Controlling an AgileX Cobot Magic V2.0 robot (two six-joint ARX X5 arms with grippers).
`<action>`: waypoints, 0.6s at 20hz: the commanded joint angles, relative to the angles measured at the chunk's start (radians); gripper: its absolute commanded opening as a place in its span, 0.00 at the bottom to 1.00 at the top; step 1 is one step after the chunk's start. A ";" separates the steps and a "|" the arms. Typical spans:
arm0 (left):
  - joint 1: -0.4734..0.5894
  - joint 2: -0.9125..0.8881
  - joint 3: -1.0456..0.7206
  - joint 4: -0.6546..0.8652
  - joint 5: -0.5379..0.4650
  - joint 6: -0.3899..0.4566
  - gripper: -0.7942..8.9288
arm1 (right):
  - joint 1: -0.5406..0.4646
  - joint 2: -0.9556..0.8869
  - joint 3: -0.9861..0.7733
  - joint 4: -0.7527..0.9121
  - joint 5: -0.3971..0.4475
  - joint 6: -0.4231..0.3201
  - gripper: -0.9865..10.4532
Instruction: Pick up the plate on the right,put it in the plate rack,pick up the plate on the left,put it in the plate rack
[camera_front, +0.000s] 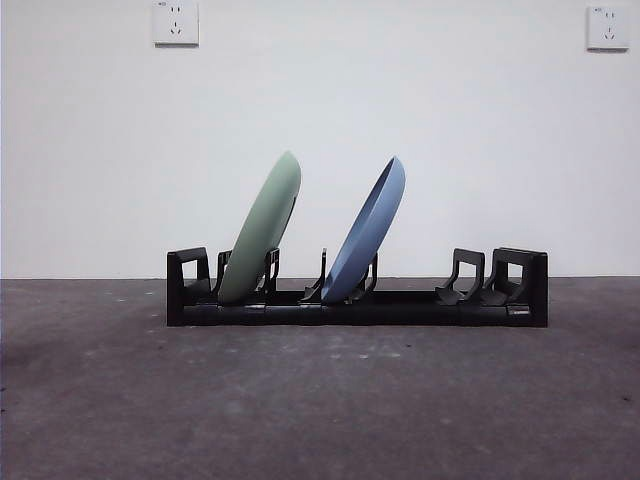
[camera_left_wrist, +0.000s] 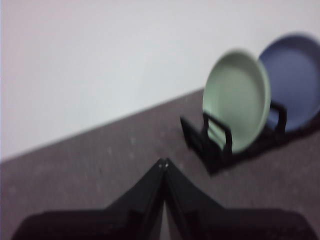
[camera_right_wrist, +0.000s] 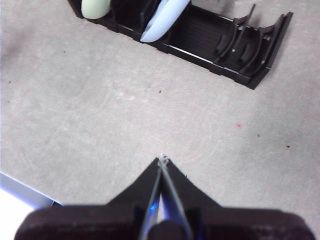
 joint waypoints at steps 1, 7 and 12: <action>0.014 -0.060 -0.093 0.021 0.000 -0.062 0.08 | 0.001 -0.002 -0.010 0.007 0.001 0.008 0.09; 0.021 -0.152 -0.225 -0.014 0.000 -0.134 0.08 | 0.001 -0.002 -0.010 0.007 0.001 0.008 0.09; 0.021 -0.143 -0.225 -0.031 0.007 -0.156 0.08 | 0.001 -0.002 -0.010 0.007 0.001 0.008 0.09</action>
